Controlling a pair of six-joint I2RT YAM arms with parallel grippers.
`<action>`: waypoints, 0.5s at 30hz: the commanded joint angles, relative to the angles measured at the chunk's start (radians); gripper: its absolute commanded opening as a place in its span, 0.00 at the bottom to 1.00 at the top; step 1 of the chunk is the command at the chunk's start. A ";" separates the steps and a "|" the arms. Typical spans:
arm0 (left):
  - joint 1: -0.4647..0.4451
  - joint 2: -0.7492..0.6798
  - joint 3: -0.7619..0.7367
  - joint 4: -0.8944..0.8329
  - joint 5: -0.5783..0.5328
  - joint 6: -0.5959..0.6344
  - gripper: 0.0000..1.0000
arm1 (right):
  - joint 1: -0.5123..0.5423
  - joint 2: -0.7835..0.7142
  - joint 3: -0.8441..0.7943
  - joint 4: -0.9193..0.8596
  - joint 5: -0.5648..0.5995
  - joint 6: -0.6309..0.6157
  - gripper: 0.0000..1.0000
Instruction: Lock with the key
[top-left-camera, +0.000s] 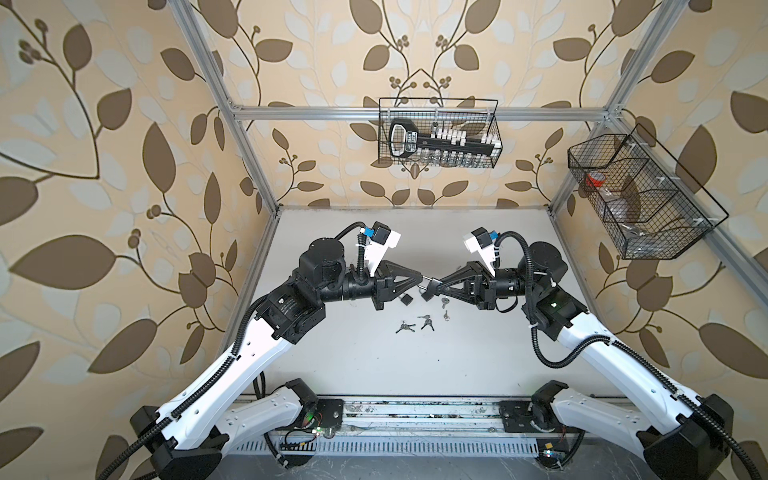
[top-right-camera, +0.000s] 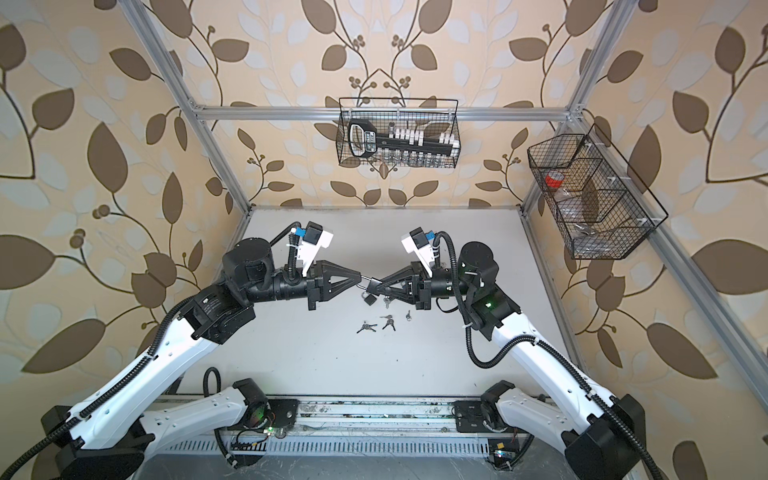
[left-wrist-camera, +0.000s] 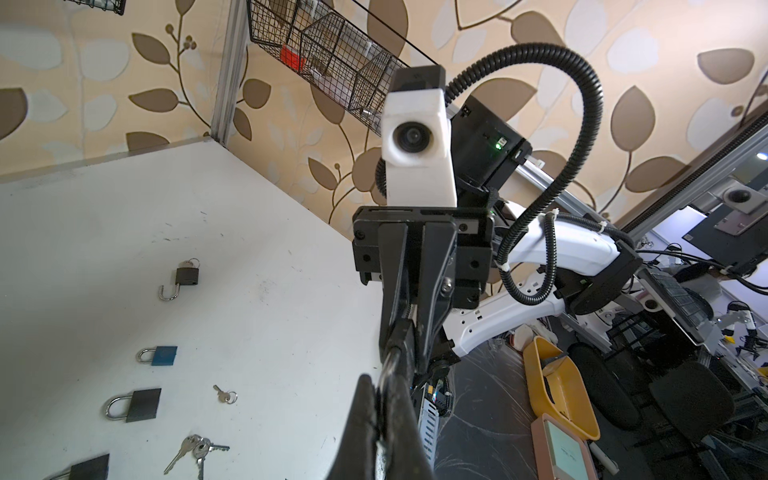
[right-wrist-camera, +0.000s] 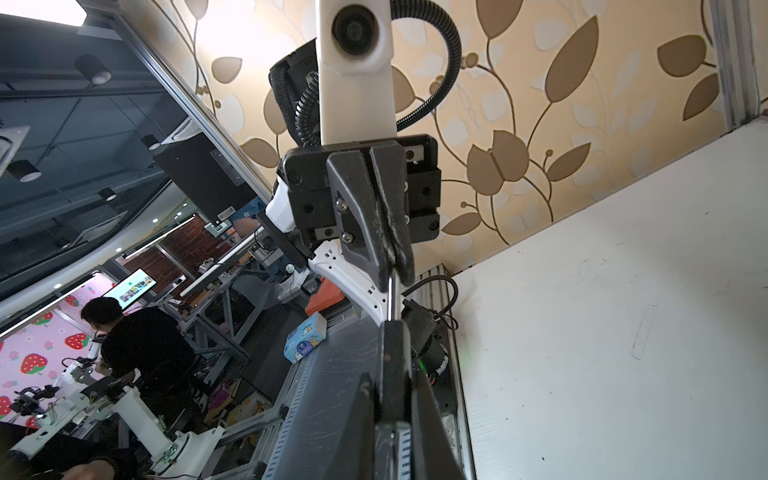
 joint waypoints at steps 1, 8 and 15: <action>-0.017 0.021 -0.026 -0.016 0.066 0.022 0.00 | 0.009 0.010 0.035 0.123 -0.024 0.055 0.00; -0.051 0.035 -0.050 -0.009 0.066 0.031 0.00 | 0.021 0.035 0.045 0.167 -0.003 0.119 0.00; -0.113 0.052 -0.074 0.013 0.052 0.017 0.00 | 0.022 0.042 0.056 0.173 0.050 0.095 0.00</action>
